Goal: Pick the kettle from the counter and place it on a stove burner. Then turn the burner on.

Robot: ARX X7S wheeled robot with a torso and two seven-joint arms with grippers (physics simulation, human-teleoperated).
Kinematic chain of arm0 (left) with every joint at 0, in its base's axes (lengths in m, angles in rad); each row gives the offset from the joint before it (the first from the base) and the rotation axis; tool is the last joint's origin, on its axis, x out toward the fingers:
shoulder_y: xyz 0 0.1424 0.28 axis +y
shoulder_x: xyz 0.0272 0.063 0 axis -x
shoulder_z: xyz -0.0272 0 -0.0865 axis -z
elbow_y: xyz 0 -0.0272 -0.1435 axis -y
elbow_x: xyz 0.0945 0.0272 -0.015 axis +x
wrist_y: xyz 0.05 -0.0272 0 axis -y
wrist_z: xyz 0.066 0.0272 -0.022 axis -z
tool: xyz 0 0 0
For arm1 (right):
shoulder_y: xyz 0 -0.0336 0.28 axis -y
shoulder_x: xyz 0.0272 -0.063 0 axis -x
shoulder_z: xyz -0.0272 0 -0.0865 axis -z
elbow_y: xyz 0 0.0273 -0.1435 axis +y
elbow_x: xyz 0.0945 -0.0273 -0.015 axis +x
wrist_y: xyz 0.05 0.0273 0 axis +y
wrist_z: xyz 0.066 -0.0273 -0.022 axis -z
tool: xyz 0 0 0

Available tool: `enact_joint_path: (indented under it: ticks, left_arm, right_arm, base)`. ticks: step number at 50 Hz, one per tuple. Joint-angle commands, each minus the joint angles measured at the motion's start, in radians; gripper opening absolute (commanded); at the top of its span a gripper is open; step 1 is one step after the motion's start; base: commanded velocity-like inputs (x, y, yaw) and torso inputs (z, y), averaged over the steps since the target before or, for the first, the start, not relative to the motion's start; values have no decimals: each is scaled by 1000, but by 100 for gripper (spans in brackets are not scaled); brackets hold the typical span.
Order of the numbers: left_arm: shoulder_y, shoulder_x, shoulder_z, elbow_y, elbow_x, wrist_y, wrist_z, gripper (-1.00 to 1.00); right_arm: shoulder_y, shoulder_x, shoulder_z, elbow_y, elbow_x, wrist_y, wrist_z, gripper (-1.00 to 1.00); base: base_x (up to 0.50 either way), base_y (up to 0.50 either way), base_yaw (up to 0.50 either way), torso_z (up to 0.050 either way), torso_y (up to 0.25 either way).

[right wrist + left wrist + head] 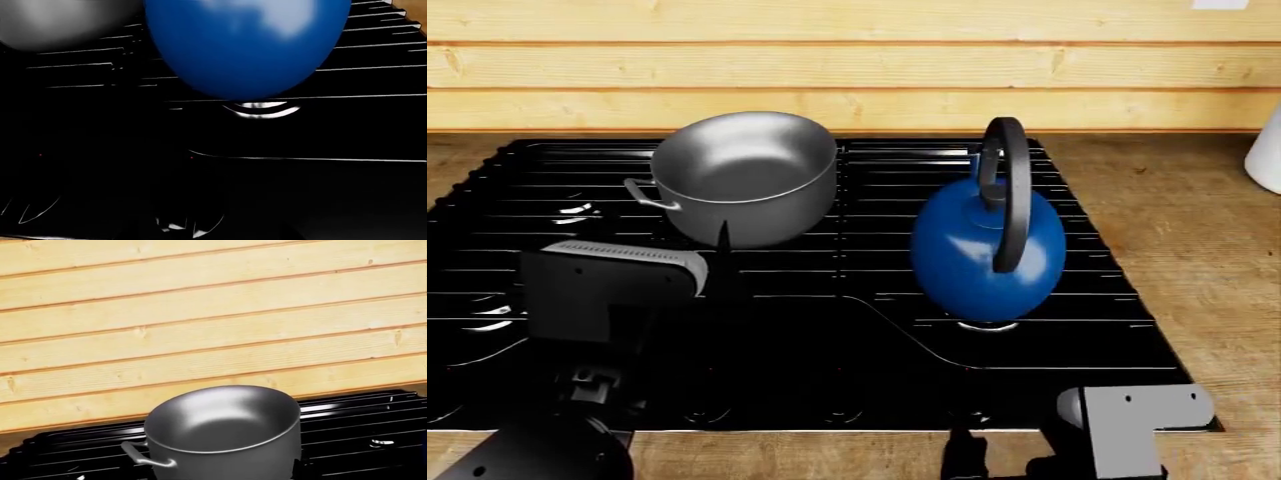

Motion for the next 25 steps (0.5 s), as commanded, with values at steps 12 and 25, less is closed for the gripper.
enact_joint_path:
  ticks: [12,25]
  left_arm:
    - [1,1,14,-17,6,21,3,100]
    - [-1,-3,15,-21,4,24,2,100]
  right_arm:
    - [44,-36,-98,69,-66,28,-122,100]
    - [74,-50,-156,82,-117,53,-177,100]
  base:
    - [0,0,0,0,0]
    - [0,0,0,0,0]
